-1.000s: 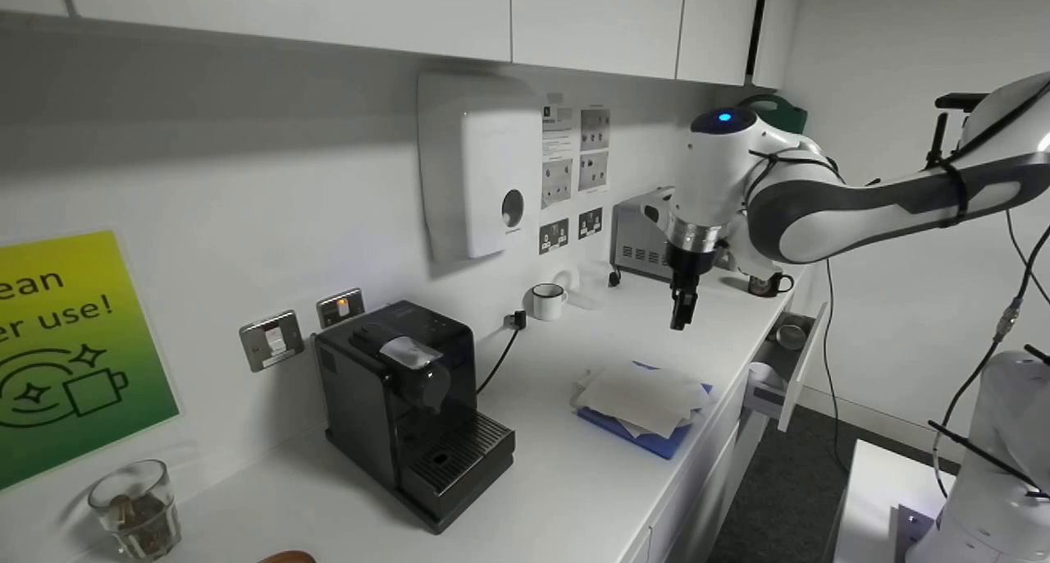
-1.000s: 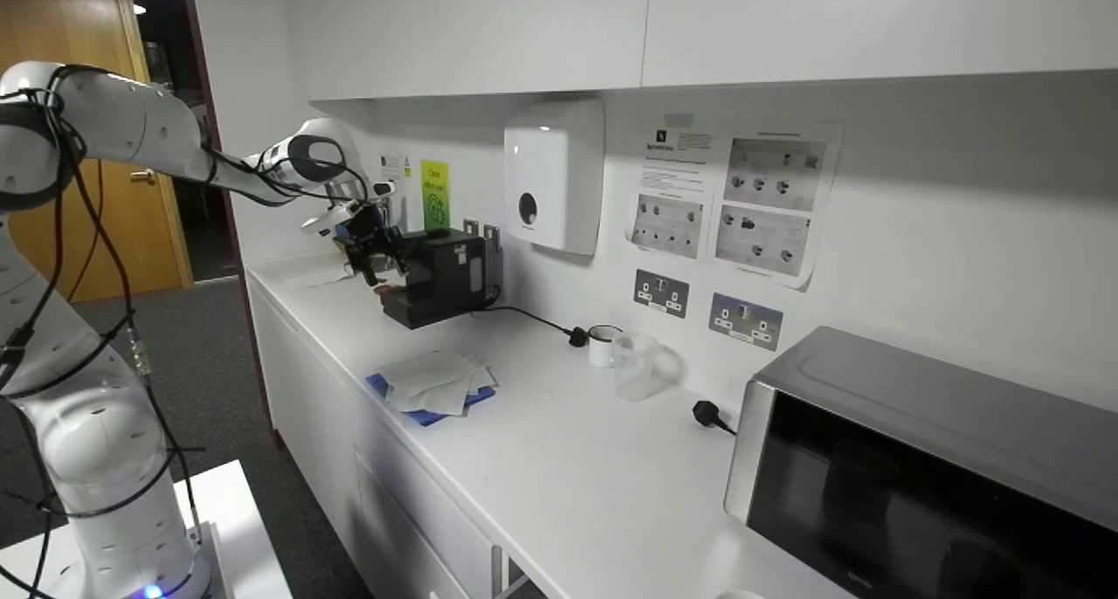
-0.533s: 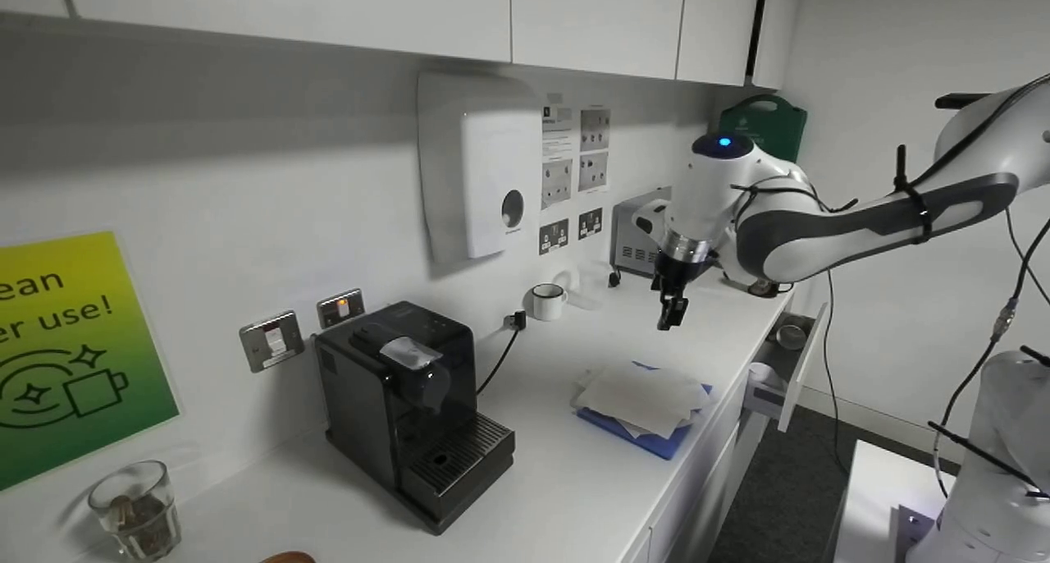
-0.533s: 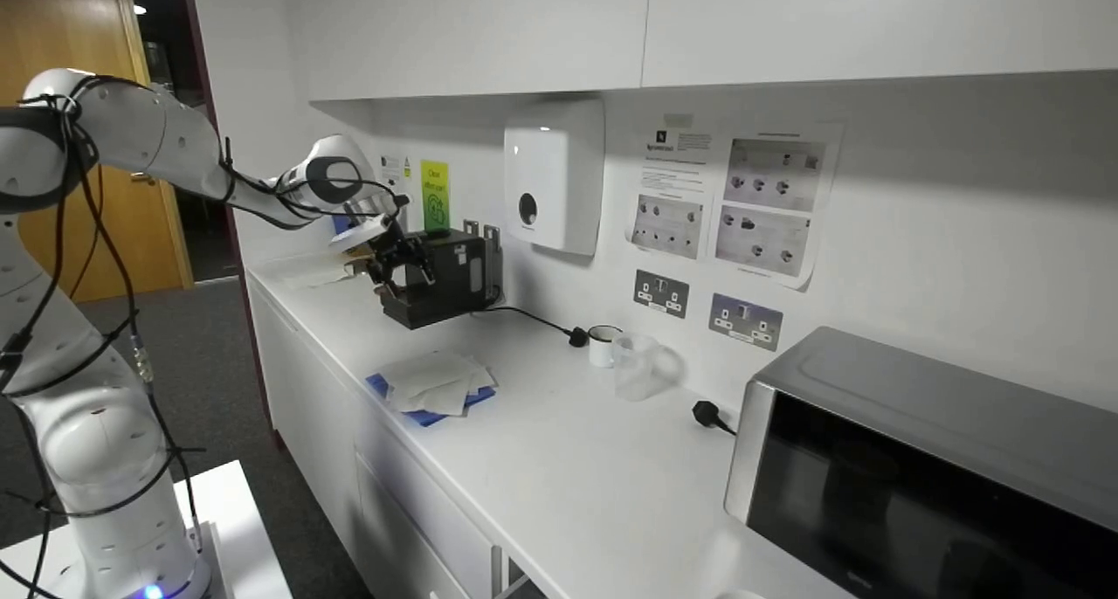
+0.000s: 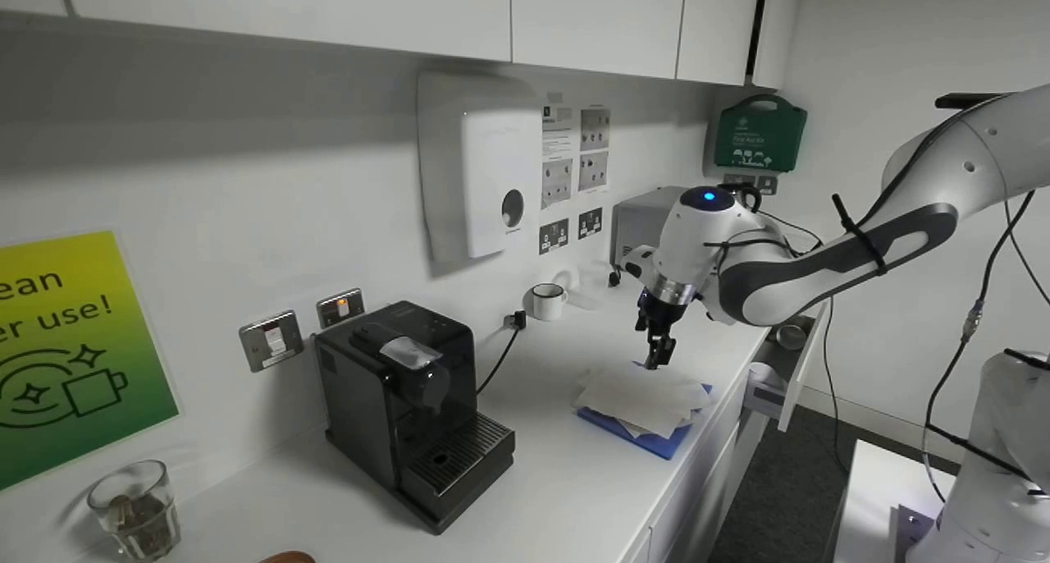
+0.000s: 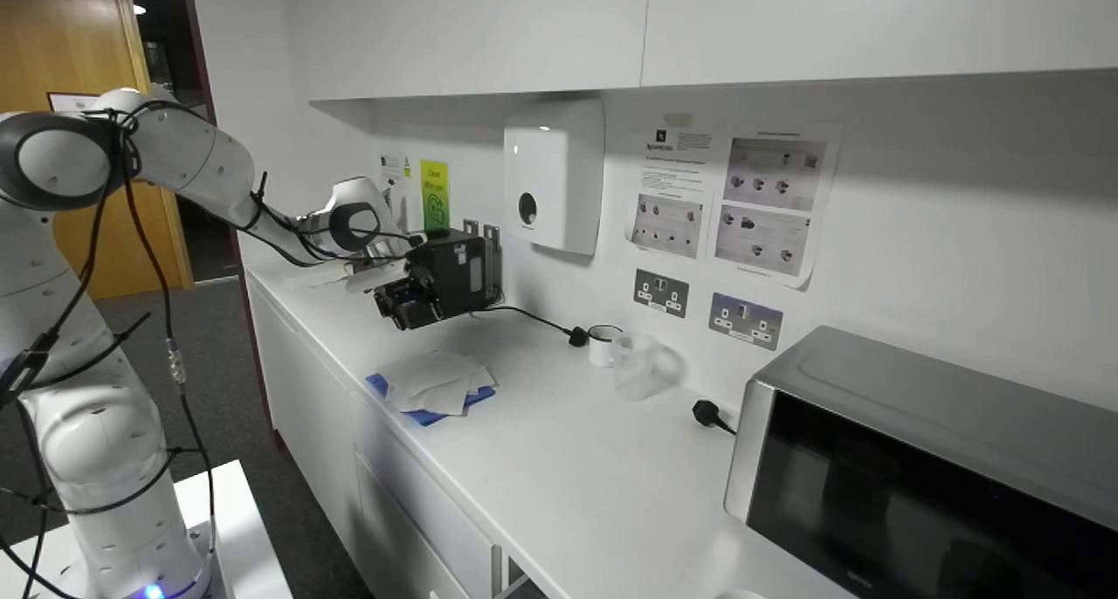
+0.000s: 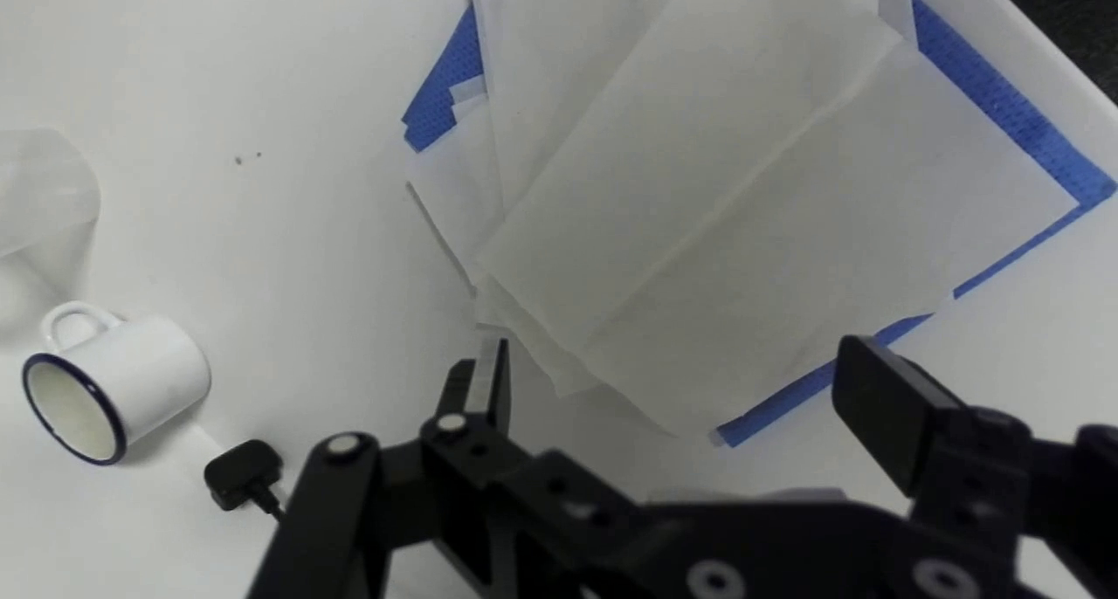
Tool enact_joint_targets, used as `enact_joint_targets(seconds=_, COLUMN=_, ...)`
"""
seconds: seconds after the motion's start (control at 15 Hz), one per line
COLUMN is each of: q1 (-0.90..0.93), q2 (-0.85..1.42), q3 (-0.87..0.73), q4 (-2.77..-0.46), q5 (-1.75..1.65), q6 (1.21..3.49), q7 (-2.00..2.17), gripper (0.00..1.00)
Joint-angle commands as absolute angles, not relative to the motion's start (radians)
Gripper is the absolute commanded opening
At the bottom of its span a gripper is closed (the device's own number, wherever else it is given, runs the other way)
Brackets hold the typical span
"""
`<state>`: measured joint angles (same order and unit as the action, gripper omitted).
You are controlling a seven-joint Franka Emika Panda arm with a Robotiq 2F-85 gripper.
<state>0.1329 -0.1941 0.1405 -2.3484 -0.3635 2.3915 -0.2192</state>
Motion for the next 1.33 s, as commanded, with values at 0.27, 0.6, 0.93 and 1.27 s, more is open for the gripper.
enact_joint_targets(seconds=0.27, q1=0.146, q2=-0.2, q3=0.146, q4=-2.465, q5=-0.3, q6=2.527, q7=-0.201, gripper=1.0)
enact_joint_targets(seconds=0.6, q1=0.144, q2=-0.18, q3=0.156, q4=-2.439, q5=-0.311, q6=2.492, q7=-0.188, gripper=1.0)
enact_joint_targets(seconds=0.93, q1=0.153, q2=-0.175, q3=0.162, q4=-2.426, q5=-0.295, q6=2.456, q7=-0.197, gripper=1.0)
enact_joint_targets(seconds=1.27, q1=0.162, q2=-0.157, q3=0.151, q4=-2.436, q5=-0.201, q6=2.395, q7=-0.22, gripper=1.0)
